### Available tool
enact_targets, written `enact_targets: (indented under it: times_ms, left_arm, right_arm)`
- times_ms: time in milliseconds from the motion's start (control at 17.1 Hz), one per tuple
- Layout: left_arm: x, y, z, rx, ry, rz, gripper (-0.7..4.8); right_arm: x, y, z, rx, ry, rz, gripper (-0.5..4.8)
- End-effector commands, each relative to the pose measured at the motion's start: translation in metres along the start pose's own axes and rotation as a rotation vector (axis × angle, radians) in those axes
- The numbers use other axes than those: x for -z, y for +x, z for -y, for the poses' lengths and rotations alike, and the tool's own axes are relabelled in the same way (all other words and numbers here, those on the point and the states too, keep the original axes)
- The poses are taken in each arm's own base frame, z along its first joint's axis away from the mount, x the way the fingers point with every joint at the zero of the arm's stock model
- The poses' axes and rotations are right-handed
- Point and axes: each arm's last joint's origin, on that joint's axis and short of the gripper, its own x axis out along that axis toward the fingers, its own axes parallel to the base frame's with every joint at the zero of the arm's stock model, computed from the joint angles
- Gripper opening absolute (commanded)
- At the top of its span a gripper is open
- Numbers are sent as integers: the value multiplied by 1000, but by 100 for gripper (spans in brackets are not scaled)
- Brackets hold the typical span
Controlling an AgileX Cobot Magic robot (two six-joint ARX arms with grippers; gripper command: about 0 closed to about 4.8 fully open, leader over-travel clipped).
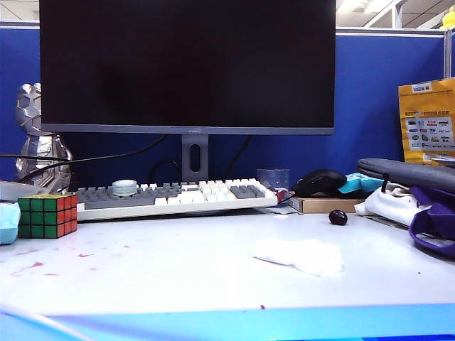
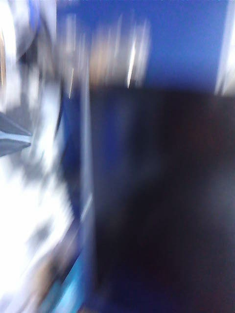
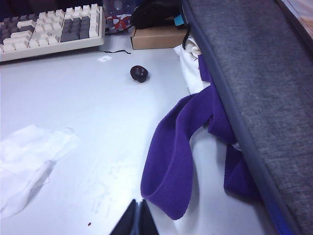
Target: Use the wet wipes on the table to wipe the cherry juice off the table, then put the wipes back on the table.
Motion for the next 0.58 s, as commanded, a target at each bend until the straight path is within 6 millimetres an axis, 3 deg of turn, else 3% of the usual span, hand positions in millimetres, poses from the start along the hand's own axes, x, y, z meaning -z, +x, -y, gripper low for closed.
enact_targets:
  times_ms: [58, 175, 233, 292, 350, 467, 583]
  left_arm:
    - [-10, 62, 8, 393, -155, -201, -2]
    - [3, 95, 32, 543, -196, -312, -3]
    - [17, 116, 60, 649, -213, -400, -3]
    - [28, 126, 79, 714, -218, -453, -3]
    - [48, 136, 111, 805, -187, -531, -3]
    - [71, 140, 140, 855, -151, -607, -3]
    - [103, 133, 181, 905, -40, -704, -3]
  right_arm:
    - [0, 0, 0, -4, -2, 6, 0]
    - [0, 0, 0, -4, -2, 7, 0]
    - [0, 0, 0, -4, -2, 7, 0]
    - [0, 0, 0, -3, -2, 6, 0]
    - [0, 0, 0, -3, -2, 6, 0]
    - [0, 0, 0, -3, -2, 7, 0]
    - [0, 0, 0, -3, -2, 6, 0]
